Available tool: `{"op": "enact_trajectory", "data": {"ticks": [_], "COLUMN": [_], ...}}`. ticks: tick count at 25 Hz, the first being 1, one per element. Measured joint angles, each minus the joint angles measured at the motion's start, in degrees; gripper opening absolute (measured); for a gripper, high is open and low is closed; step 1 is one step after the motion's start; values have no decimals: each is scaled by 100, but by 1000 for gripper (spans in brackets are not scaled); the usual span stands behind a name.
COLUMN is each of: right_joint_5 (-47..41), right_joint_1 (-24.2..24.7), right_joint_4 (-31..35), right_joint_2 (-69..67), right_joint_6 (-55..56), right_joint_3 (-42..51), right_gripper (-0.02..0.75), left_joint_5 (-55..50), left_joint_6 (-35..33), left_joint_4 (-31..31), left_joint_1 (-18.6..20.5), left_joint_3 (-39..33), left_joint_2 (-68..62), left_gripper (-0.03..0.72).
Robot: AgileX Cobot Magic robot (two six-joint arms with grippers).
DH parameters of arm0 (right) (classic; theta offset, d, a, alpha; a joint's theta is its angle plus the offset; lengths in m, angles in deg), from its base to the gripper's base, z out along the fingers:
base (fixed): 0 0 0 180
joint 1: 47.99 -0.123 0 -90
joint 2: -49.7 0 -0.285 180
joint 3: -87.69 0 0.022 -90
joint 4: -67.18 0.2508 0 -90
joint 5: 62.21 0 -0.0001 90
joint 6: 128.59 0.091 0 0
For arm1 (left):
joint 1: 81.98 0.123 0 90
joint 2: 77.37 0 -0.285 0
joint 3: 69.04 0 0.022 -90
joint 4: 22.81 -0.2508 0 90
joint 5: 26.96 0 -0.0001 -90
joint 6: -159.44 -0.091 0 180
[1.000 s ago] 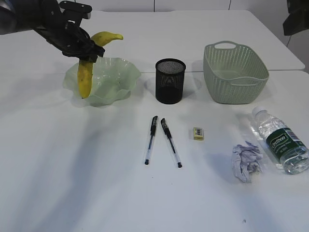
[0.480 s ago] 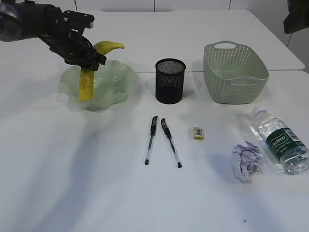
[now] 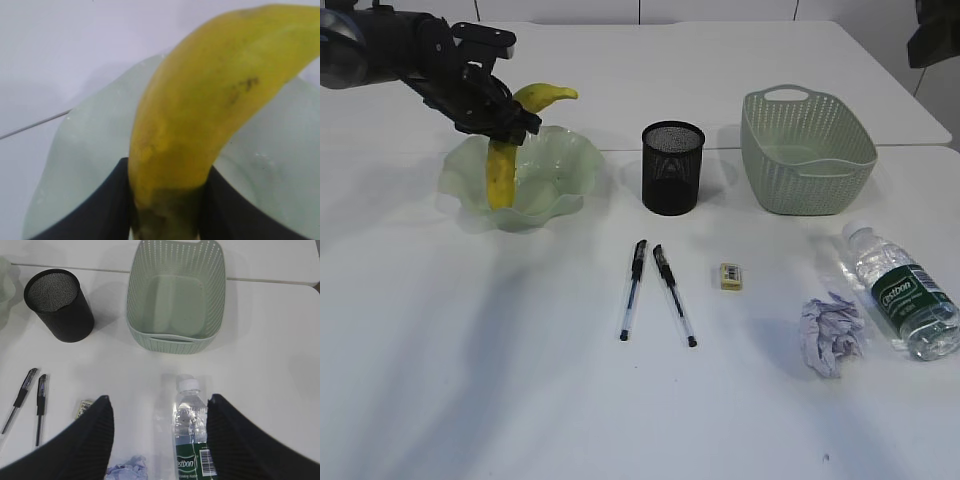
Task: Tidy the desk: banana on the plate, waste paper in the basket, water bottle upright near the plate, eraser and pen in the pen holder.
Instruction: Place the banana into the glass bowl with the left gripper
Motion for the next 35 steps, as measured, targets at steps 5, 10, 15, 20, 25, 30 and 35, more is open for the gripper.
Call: {"op": "enact_trajectory", "data": {"ticks": [5, 10, 15, 20, 25, 30, 35], "right_joint_5": [13, 25, 33, 33, 33, 43, 47], "right_joint_1": [0, 0, 0, 0, 0, 0, 0], "right_joint_4": [0, 0, 0, 0, 0, 0, 0], "right_joint_2": [0, 0, 0, 0, 0, 0, 0], "right_joint_6": [0, 0, 0, 0, 0, 0, 0], "right_joint_3": [0, 0, 0, 0, 0, 0, 0], "right_gripper": [443, 443, 443, 443, 443, 443, 443], "left_joint_5": [83, 141, 141, 101, -132, -237, -259], "left_joint_6": [0, 0, 0, 0, 0, 0, 0], "left_joint_4": [87, 173, 176, 211, 181, 159, 159], "left_joint_1": [0, 0, 0, 0, 0, 0, 0], "left_joint_3": [0, 0, 0, 0, 0, 0, 0], "left_joint_2": [0, 0, 0, 0, 0, 0, 0], "left_gripper": [263, 266, 267, 273, 280, 287, 342]}}
